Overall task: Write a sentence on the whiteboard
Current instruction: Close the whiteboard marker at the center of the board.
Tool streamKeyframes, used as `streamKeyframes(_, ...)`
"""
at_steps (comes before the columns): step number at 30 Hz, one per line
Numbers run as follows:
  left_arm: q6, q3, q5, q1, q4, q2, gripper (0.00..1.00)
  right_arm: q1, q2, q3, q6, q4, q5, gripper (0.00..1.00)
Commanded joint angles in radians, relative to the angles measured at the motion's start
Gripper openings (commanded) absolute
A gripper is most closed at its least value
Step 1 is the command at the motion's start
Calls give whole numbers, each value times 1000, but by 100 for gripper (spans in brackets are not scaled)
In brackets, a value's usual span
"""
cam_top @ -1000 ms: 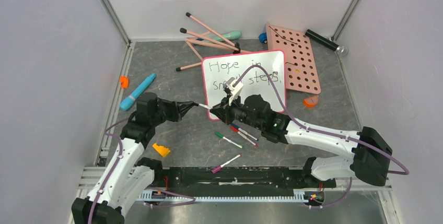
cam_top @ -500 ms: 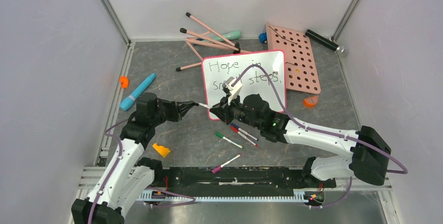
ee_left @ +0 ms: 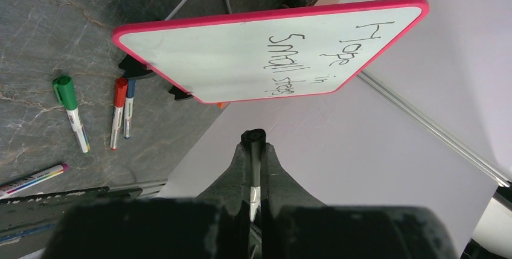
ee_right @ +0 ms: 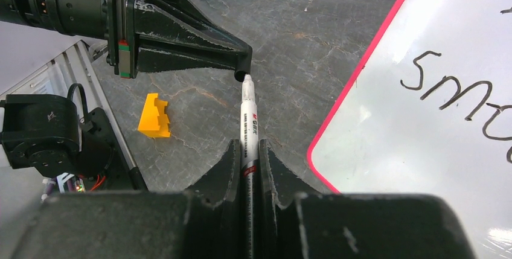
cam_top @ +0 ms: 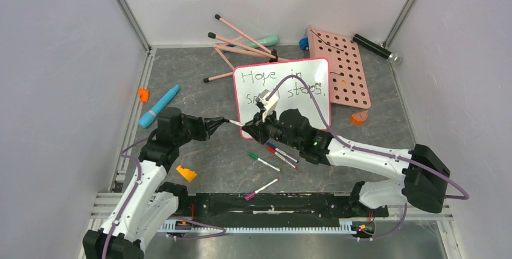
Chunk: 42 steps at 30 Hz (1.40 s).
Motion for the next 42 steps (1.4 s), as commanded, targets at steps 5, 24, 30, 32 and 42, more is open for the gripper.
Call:
streamKeyframes(5,-49,-7,34,-3,33,-11,2,7,34,56,-1,31,-11,0)
streamKeyframes(24,-43,20,-37,-4,16,23,2,41,144,146,12,-29,63,0)
streamKeyframes(30,-44,22,-84,-6,3,38,2,67,190,208,11,-67,109,0)
streamKeyframes(32,-40,28,-107,-6,-10,47,2,78,214,242,8,-94,132,0)
streamKeyframes(42,-31,40,-148,-6,-12,92,2,121,302,346,8,-165,179,0)
